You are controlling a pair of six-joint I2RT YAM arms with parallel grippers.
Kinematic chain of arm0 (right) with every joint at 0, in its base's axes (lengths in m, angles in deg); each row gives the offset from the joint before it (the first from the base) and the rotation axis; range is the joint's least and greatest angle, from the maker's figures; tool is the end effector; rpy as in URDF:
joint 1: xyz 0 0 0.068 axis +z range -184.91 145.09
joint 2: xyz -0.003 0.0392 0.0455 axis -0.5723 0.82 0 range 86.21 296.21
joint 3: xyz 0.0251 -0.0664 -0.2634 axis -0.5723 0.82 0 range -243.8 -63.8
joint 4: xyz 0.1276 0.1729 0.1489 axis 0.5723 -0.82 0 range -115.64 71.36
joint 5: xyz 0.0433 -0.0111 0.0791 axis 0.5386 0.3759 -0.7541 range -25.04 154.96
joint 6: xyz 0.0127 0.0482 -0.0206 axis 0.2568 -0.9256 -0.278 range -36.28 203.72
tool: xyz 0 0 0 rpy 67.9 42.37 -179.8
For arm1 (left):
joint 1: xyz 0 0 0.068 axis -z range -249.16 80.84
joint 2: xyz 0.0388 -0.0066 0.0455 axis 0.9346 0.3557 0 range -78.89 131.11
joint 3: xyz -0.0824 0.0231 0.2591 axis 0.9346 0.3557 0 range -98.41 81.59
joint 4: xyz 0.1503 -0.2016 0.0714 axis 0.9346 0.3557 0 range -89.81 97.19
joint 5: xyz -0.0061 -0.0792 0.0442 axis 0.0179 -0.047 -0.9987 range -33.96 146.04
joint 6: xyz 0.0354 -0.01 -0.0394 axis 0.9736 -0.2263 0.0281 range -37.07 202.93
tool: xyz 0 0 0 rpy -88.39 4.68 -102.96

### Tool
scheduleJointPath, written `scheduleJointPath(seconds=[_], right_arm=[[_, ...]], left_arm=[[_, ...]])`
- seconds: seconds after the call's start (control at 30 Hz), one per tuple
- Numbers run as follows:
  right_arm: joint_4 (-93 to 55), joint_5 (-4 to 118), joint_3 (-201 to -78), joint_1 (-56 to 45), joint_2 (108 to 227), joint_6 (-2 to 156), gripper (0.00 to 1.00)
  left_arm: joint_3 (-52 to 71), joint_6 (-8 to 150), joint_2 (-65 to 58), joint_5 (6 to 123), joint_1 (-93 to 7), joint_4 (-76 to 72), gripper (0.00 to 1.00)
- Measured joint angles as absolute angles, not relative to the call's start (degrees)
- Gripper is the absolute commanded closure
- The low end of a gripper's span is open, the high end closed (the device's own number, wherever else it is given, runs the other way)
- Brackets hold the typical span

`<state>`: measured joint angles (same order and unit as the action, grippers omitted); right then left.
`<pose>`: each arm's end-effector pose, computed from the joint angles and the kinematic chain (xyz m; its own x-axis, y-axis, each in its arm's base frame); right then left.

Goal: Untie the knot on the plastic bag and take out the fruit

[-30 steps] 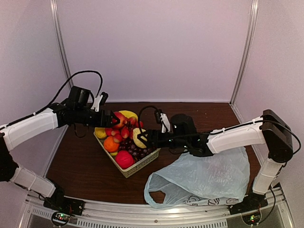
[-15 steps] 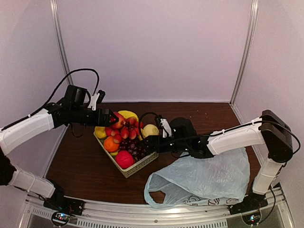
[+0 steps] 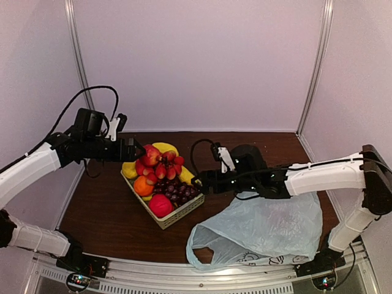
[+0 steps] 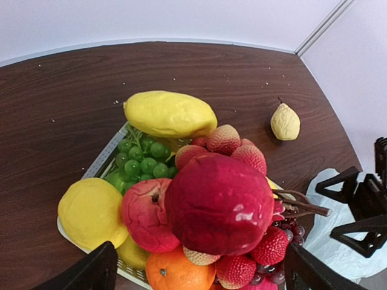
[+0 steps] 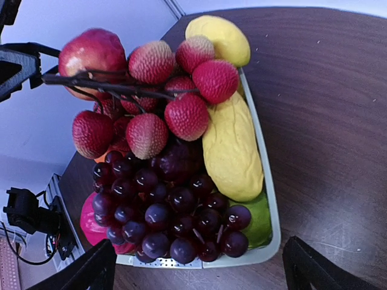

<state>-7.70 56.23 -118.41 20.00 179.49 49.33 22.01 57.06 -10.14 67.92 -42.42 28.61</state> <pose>0.2029 0.2980 0.2201 -0.7212 -0.0553 -0.6906 -0.5800 0.5932 0.5583 0.2306 -0.1244 0.3134 -0.7460 -0.1022 -0.6581 0.2895 0.8402 -0.4586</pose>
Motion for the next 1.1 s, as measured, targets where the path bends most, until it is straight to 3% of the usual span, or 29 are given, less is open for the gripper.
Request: scheduleJointPath(seconds=[0.17,0.3,0.53,0.73,1.1], right_arm=[[-18.2,62.8,-120.0,17.2,169.5,52.9,0.01],[-25.6,67.8,-124.4,8.9,169.6,57.4,0.01],[-34.8,71.9,-137.0,-9.0,183.2,66.5,0.01],[-40.4,75.7,-148.4,-17.2,196.7,70.3,0.01],[-46.1,81.8,-146.9,-26.7,204.4,71.3,0.02]], left_arm=[[21.8,56.6,-13.5,65.6,-42.6,30.8,0.03],[21.8,56.4,-15.1,64.4,-43.5,32.1,0.03],[22.4,56.4,-15.6,64.2,-47.8,32.7,0.03],[24.4,56.4,-15.5,65.4,-51.6,32.9,0.03],[24.7,56.4,-14.7,66.7,-54.3,33.0,0.02]])
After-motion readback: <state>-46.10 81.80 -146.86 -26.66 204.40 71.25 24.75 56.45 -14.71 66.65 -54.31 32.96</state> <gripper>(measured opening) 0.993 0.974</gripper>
